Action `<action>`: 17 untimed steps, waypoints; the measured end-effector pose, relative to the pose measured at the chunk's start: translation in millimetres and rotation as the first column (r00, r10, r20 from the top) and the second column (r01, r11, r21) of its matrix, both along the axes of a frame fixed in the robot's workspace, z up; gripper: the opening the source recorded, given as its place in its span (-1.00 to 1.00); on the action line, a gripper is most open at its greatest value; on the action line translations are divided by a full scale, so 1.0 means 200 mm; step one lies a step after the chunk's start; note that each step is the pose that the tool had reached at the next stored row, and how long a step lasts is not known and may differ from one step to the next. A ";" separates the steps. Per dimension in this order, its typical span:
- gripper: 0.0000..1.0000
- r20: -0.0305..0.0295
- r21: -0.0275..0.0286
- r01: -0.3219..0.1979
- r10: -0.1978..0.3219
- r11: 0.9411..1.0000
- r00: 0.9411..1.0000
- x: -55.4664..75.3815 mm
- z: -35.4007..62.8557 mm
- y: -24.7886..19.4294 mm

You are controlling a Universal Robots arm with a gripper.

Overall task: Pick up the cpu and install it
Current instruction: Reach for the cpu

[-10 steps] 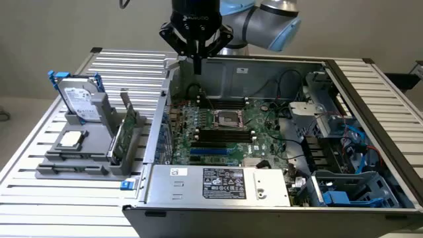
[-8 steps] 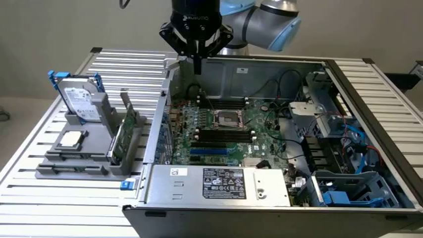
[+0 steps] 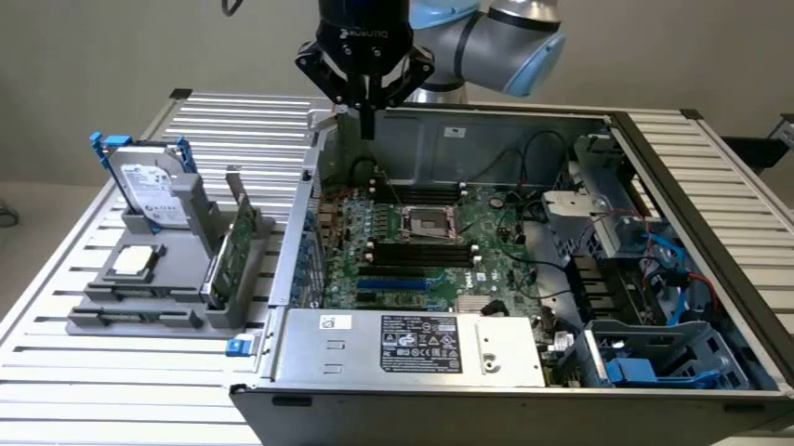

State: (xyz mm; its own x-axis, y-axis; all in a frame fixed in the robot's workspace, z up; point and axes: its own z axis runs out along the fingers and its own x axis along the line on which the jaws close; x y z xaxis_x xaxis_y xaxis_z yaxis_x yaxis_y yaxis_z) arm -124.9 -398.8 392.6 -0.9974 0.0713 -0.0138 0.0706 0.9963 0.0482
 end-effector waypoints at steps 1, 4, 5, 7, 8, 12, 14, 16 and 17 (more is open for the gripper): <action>-0.79 -0.003 0.000 0.000 0.000 1.000 1.000 -0.02 -0.001 0.000; -0.79 -0.009 0.000 0.000 0.000 1.000 1.000 -0.09 -0.004 0.000; -0.79 -0.010 0.000 0.000 0.000 1.000 1.000 -0.11 -0.005 0.000; -0.79 -0.010 0.000 0.000 0.000 1.000 1.000 -0.16 -0.007 0.000; -0.79 -0.010 0.000 0.000 0.000 1.000 1.000 -0.18 -0.008 0.000; -0.79 -0.010 0.000 0.000 0.000 1.000 1.000 -0.27 -0.013 0.000; -0.79 -0.010 0.000 0.000 0.000 1.000 1.000 -0.32 -0.015 0.000; -0.79 -0.010 0.000 0.000 0.000 1.000 1.000 -0.36 -0.017 0.000; -0.79 -0.010 0.000 0.000 0.000 1.000 1.000 -0.39 -0.018 0.000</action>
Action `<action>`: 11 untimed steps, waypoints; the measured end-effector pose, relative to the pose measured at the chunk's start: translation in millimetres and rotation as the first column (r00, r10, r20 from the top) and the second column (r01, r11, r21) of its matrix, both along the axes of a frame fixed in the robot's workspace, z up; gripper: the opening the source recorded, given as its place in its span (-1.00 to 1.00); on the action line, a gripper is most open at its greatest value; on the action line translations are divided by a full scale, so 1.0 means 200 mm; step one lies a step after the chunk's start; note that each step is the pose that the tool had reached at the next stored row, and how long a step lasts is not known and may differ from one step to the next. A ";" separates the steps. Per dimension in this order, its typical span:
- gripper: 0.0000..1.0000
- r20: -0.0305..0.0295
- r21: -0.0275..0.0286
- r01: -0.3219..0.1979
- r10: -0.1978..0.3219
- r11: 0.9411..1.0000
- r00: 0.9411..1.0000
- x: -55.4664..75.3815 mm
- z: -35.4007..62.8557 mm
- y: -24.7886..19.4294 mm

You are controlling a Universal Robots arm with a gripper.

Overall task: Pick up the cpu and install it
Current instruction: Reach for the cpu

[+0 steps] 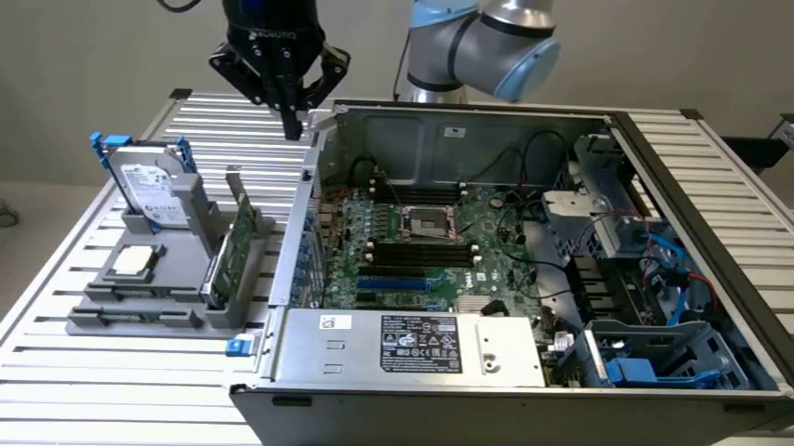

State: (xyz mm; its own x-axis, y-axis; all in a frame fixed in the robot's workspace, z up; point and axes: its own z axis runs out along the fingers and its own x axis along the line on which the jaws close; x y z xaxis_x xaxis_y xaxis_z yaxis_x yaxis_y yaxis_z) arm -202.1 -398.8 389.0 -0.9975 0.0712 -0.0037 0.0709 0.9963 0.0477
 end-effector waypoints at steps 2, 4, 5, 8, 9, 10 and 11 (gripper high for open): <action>-0.79 0.000 0.000 0.000 0.000 1.000 1.000 -0.05 -0.002 0.000; -0.79 0.000 0.000 0.000 0.000 1.000 1.000 -0.09 -0.005 0.000; -0.79 0.000 0.000 0.000 0.000 1.000 1.000 -0.11 -0.006 0.000; -0.79 -0.001 0.000 0.000 0.000 1.000 1.000 -0.18 -0.011 0.000; -0.79 -0.001 0.000 0.000 0.000 1.000 1.000 -0.20 -0.012 0.000; -0.79 -0.001 0.000 0.000 0.000 1.000 1.000 -0.23 -0.013 0.000; -0.79 -0.001 0.000 0.000 0.000 1.000 1.000 -0.25 -0.015 0.000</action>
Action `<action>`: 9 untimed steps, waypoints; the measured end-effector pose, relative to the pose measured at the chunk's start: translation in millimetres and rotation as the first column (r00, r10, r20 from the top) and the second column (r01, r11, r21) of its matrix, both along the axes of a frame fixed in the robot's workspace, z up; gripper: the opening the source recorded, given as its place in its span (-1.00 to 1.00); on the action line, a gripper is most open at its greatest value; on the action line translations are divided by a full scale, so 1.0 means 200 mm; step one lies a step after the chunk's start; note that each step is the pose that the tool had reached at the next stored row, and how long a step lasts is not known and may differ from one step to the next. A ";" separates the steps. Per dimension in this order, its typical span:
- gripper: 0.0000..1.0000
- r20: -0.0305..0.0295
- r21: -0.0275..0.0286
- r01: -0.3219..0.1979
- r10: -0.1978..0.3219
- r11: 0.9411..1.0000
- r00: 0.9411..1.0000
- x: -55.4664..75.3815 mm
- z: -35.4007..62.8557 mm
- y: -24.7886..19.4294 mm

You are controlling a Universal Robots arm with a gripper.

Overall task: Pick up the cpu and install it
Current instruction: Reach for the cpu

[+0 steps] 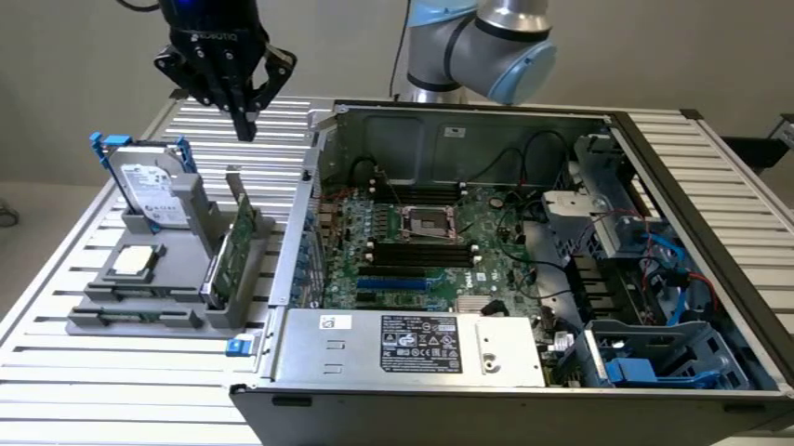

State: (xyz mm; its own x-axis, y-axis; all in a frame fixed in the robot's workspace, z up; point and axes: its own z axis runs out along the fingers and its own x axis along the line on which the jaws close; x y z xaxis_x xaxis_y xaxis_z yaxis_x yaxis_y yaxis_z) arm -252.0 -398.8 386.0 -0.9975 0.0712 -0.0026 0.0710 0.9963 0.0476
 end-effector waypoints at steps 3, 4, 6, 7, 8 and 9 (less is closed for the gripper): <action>-0.79 0.000 0.000 0.000 0.000 1.000 1.000 -0.07 -0.005 0.000; -0.79 0.000 0.000 0.000 0.000 1.000 1.000 -0.09 -0.007 0.000; -0.79 -0.001 0.000 0.000 0.000 1.000 1.000 -0.14 -0.010 0.000; -0.79 -0.001 0.000 0.000 0.000 1.000 1.000 -0.16 -0.012 0.000; -0.79 -0.001 0.000 0.000 0.000 1.000 1.000 -0.18 -0.014 0.000; -0.79 -0.001 0.000 0.000 0.000 1.000 1.000 -0.20 -0.016 0.000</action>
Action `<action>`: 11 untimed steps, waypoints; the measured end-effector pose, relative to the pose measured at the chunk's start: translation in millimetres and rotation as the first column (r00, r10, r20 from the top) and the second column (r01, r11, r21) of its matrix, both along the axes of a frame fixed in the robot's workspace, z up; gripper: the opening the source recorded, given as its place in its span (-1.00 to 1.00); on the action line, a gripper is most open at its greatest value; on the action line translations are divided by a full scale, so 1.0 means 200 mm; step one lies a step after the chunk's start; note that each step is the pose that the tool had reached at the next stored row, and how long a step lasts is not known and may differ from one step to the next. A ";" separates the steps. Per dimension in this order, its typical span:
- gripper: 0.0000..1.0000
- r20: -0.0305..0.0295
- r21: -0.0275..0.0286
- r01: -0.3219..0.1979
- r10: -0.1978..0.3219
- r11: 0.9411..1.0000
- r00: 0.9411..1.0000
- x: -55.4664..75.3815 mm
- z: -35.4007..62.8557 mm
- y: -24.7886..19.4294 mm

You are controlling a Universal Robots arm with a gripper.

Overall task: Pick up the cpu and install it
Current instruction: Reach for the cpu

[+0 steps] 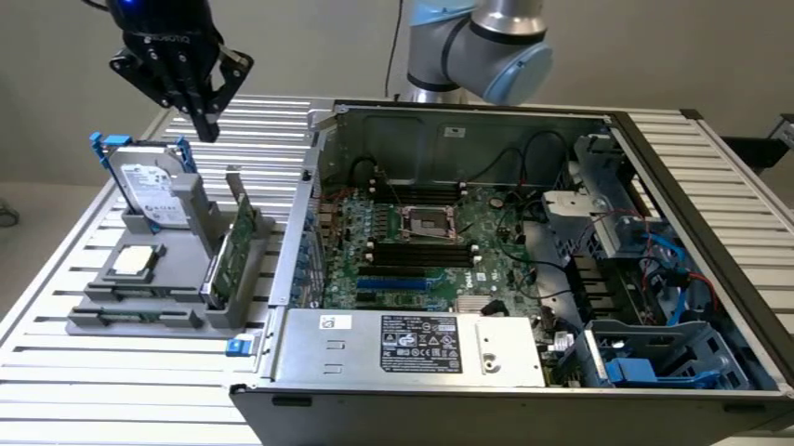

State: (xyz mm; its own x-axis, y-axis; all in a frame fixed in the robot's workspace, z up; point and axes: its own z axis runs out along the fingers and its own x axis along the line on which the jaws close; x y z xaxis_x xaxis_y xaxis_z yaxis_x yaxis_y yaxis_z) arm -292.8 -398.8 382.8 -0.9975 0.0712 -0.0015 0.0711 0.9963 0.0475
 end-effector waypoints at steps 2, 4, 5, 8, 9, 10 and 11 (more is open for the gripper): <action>-0.79 -0.001 0.000 0.000 0.000 1.000 1.000 -0.05 -0.004 0.000; -0.79 -0.001 0.000 0.000 0.000 1.000 1.000 -0.09 -0.009 0.001; -0.79 -0.001 0.000 0.000 0.000 1.000 1.000 -0.11 -0.011 0.001; -0.79 -0.002 0.000 0.000 0.000 1.000 1.000 -0.18 -0.018 0.001; -0.79 -0.002 0.000 0.000 0.000 1.000 1.000 -0.21 -0.021 0.002; -0.79 -0.002 0.000 0.000 0.000 1.000 1.000 -0.23 -0.023 0.002; -0.79 -0.003 0.000 0.000 0.000 1.000 1.000 -0.25 -0.026 0.003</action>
